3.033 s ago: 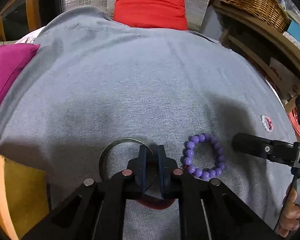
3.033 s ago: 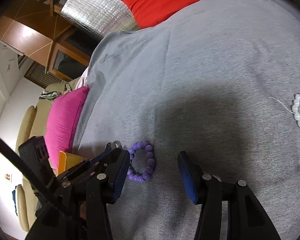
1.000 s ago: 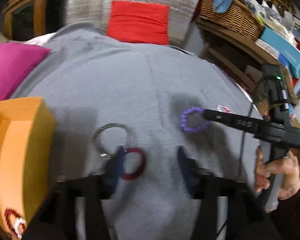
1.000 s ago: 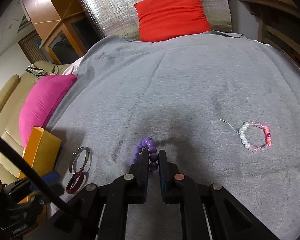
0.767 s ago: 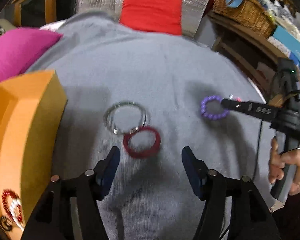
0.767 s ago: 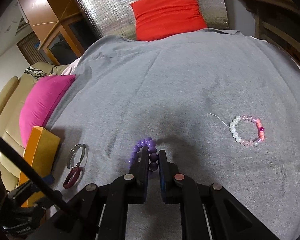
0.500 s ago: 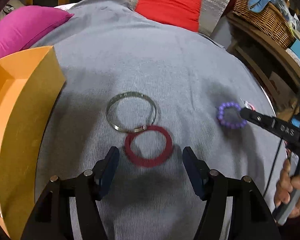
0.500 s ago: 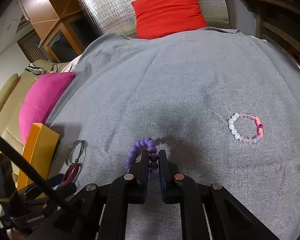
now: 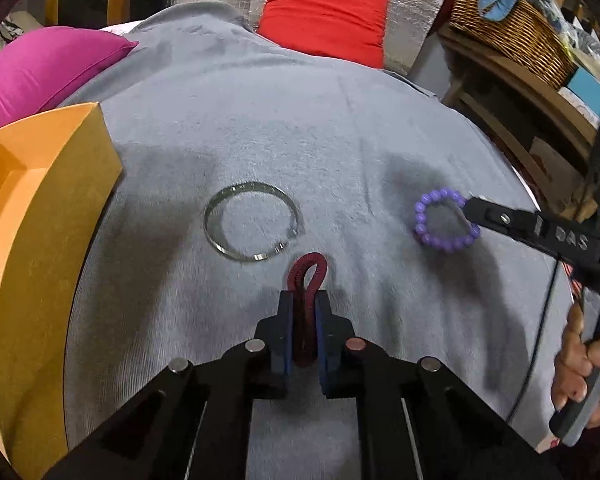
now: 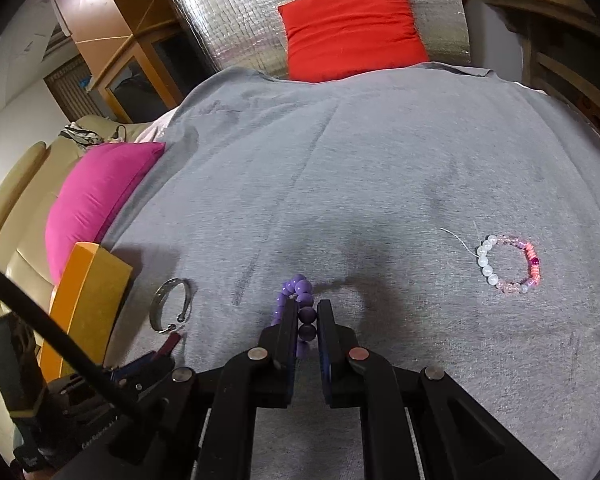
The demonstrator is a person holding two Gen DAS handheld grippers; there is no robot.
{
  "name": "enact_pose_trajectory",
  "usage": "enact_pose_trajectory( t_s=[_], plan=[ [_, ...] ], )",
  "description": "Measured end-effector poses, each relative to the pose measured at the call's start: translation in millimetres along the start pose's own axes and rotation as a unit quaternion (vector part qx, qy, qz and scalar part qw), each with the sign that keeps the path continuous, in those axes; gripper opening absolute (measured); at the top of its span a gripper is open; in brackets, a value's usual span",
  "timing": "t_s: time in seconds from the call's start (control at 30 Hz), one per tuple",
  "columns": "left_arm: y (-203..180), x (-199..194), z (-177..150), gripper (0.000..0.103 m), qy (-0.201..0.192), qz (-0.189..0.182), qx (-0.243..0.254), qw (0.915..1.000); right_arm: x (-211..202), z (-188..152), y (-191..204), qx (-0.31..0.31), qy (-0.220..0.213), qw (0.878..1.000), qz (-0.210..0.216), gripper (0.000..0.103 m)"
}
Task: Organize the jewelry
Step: 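Carry the purple bracelet and dark red bangle into the orange box, open both grippers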
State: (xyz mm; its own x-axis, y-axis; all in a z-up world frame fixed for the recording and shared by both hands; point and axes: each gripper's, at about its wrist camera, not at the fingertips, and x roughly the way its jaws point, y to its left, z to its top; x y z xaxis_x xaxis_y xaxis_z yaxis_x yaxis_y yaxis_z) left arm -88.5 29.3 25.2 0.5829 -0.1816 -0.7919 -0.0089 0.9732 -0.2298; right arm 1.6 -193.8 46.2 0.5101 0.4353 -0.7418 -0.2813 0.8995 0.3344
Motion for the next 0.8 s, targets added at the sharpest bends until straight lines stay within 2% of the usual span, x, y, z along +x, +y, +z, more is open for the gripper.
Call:
enact_pose_trajectory(
  t_s=[0.13, 0.23, 0.37, 0.57, 0.73, 0.8],
  plan=[
    [-7.5, -22.8, -13.3, 0.01, -0.011, -0.016, 0.008, 0.9998, -5.0, -0.9, 7.8, -0.007, -0.008, 1.0, 0.013, 0.011],
    [-7.8, -48.3, -20.8, 0.01, -0.026, -0.021, 0.005, 0.9994, -11.9, -0.9, 18.1, -0.009, -0.017, 0.998, 0.051, 0.011],
    [-1.9, -94.7, -23.0, 0.01, -0.068, -0.022, 0.004, 0.9974, -23.1, -1.8, 41.8, -0.029, -0.042, 0.994, 0.097, 0.011],
    [28.6, -157.8, -21.6, 0.01, -0.12, 0.009, -0.011, 0.9926, -30.7, -6.0, 87.5, -0.064, -0.068, 0.982, 0.164, 0.011],
    [70.9, -186.7, -26.7, 0.01, -0.137, 0.056, -0.028, 0.9886, -26.6, -10.5, 130.5, -0.077, -0.066, 0.967, 0.233, 0.011],
    [91.3, -189.8, -28.9, 0.01, -0.135, 0.073, -0.039, 0.9874, -24.6, -13.4, 146.4, -0.086, -0.064, 0.964, 0.245, 0.011]
  ],
)
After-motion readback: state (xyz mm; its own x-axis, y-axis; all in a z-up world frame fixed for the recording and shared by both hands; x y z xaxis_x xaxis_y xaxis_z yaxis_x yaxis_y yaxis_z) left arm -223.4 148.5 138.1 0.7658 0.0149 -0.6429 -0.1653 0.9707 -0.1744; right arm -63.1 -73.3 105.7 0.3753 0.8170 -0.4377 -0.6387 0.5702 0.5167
